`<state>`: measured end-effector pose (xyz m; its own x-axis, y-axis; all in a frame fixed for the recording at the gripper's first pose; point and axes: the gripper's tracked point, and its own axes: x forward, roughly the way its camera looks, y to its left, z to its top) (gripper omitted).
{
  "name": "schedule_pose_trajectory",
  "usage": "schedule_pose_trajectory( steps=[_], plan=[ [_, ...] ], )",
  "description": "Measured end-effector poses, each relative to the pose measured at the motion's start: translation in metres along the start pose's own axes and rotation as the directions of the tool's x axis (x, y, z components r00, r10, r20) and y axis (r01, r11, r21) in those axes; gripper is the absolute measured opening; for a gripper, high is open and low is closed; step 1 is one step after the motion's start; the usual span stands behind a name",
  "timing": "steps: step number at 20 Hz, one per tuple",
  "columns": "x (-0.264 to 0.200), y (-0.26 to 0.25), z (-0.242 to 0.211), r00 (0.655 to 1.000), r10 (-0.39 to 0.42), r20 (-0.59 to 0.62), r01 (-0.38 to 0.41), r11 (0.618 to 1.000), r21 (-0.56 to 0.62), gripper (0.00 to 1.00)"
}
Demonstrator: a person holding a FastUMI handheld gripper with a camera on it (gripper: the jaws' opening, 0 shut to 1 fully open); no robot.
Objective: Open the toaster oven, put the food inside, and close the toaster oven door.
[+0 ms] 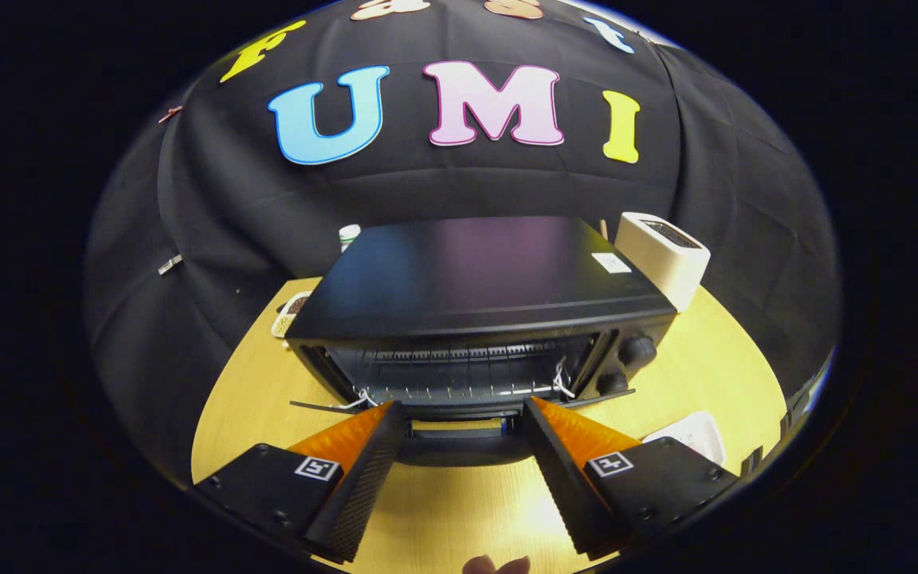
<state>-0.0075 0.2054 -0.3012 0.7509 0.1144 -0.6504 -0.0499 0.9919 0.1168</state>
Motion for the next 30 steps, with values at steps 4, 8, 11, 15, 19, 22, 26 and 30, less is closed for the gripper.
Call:
schedule_pose_trajectory(
  steps=[4, 8, 11, 15, 19, 22, 26, 30],
  plan=[
    [-0.014, -0.003, -0.035, 0.998, 0.01, -0.063, -0.012, 1.0, -0.018, 0.97],
    [-0.017, -0.006, -0.072, 0.988, 0.016, -0.15, -0.013, 1.0, 0.021, 0.97],
    [-0.014, -0.017, -0.103, 0.978, 0.003, -0.211, 0.003, 1.0, 0.028, 0.97],
    [-0.012, -0.026, -0.129, 0.961, 0.023, -0.276, -0.02, 1.0, 0.015, 0.99],
    [-0.024, -0.032, -0.116, 0.965, 0.087, -0.249, -0.094, 0.995, -0.016, 0.99],
    [-0.043, -0.046, -0.1, 0.956, 0.165, -0.243, -0.171, 0.985, -0.002, 0.99],
    [-0.064, -0.086, -0.073, 0.957, 0.197, -0.214, -0.204, 0.979, -0.01, 0.99],
    [-0.074, -0.139, -0.053, 0.955, 0.199, -0.219, -0.206, 0.979, -0.009, 0.99]
  ],
)
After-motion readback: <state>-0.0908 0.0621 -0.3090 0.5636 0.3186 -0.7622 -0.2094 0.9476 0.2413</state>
